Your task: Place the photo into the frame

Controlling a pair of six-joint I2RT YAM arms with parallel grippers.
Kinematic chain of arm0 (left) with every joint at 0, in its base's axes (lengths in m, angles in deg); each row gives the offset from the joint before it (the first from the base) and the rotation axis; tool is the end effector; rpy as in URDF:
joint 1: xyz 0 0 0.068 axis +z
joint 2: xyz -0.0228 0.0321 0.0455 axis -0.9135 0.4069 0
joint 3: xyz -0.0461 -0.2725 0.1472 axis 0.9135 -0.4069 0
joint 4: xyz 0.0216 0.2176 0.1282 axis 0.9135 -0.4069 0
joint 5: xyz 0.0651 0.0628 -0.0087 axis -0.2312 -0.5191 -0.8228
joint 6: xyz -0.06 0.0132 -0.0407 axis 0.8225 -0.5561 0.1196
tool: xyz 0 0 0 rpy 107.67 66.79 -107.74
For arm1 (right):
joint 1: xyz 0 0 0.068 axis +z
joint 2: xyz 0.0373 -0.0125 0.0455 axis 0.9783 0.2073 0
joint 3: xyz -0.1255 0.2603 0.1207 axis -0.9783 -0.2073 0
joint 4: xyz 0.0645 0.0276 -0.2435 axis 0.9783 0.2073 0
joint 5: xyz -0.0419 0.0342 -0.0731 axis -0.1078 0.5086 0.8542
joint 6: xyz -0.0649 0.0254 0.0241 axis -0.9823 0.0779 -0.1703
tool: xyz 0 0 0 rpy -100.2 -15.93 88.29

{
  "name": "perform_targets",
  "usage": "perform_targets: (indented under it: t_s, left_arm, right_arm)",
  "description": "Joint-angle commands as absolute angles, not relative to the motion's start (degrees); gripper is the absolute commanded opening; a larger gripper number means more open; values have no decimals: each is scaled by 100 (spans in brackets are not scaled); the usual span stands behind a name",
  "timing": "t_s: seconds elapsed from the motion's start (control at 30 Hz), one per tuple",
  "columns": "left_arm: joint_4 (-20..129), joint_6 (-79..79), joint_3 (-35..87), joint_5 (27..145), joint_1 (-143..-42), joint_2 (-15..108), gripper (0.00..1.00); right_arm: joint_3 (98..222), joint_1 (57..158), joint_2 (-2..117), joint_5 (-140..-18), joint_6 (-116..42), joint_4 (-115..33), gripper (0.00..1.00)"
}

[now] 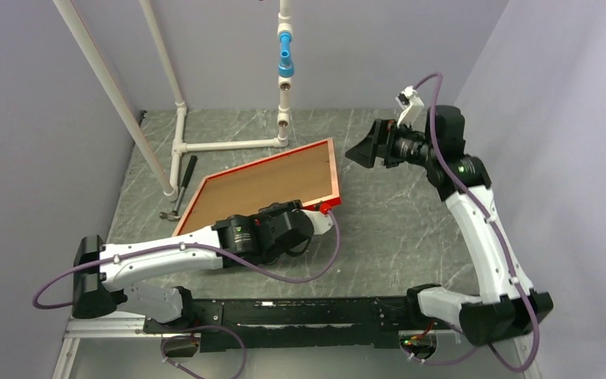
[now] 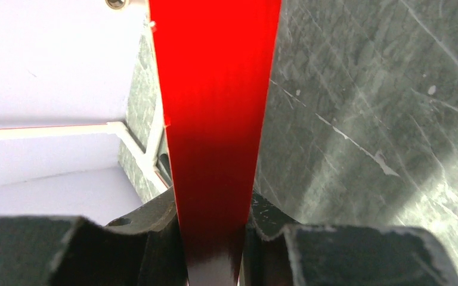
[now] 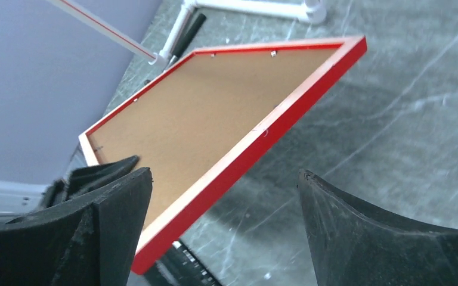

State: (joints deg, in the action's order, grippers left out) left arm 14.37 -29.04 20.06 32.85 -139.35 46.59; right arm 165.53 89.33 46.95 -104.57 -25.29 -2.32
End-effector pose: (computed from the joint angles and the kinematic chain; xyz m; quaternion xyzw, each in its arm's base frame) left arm 0.1180 -0.2428 0.3455 0.5114 0.7044 0.1539 0.4676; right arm 0.2363 0.0821 0.4472 -0.0970 0.8273 0.3674 0.4137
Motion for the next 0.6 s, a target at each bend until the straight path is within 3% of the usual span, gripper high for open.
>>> perform_targets:
  t_s: [0.0,0.17,0.37,0.57]
  left_arm:
    - [1599,-2251,2421,3773,-13938,4068,0]
    - [1405,-2099,2555,4139,-13938,3758,0]
    - [1219,-1972,2656,4260,-13938,3581,0]
    - [1270,-1943,2690,4409,-13938,3491,0]
  right_arm:
    - [15605,8904,3801,-10958,-3135,-2821,91]
    - [14838,8908,3135,-11424,-4193,-4040,99]
    - [13684,8898,2207,-11653,-5291,-5451,99]
    - [13908,8902,2499,-13907,-7068,-4534,98]
